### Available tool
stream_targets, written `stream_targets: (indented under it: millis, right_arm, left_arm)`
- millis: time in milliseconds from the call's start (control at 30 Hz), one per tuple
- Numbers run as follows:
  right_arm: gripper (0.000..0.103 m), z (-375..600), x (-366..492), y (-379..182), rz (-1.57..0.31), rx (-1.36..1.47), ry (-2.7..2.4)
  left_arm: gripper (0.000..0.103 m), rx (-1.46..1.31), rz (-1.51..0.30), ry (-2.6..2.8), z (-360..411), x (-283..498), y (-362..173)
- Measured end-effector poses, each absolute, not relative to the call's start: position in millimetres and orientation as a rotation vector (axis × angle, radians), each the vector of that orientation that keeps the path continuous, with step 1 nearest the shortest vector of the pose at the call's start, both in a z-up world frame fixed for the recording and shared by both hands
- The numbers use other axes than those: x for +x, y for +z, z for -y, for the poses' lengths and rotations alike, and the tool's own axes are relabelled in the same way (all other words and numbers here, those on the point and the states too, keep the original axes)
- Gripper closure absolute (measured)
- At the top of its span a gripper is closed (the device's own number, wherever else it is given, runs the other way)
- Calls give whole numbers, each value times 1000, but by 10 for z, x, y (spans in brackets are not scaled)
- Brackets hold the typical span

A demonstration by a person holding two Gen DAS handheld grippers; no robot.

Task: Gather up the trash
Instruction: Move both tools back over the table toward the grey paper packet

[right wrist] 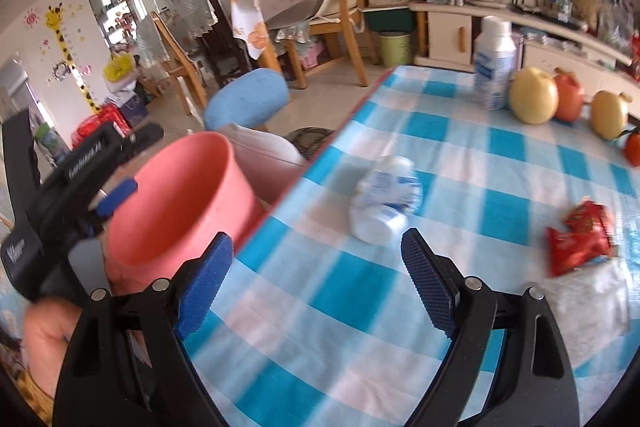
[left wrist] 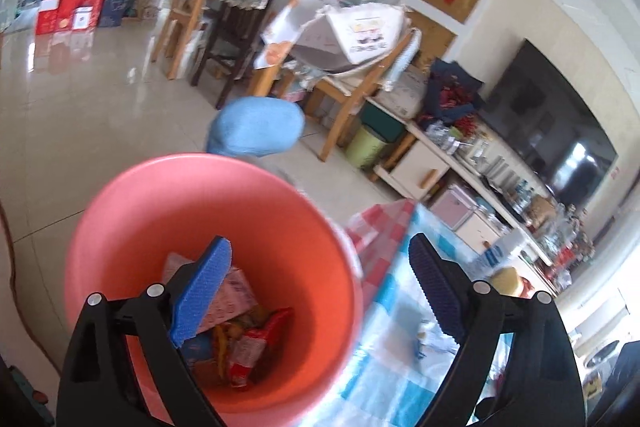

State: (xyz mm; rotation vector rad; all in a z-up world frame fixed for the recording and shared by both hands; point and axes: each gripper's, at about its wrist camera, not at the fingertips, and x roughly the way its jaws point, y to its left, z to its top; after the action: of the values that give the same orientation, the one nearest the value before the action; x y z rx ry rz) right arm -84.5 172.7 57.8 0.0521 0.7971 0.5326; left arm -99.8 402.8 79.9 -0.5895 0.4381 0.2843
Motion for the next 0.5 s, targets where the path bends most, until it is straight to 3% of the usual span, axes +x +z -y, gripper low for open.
stream_targets:
  millis: [133,500]
  right_arm:
    - [10,-1528,-995,620,-759,-6,488]
    - [10,-1155,-1286,708,-690,-105,445]
  left_arm:
    - [8,-531,-455,233,-3814,-920,832]
    - [8,-399,-430,138,-3254,-923,956]
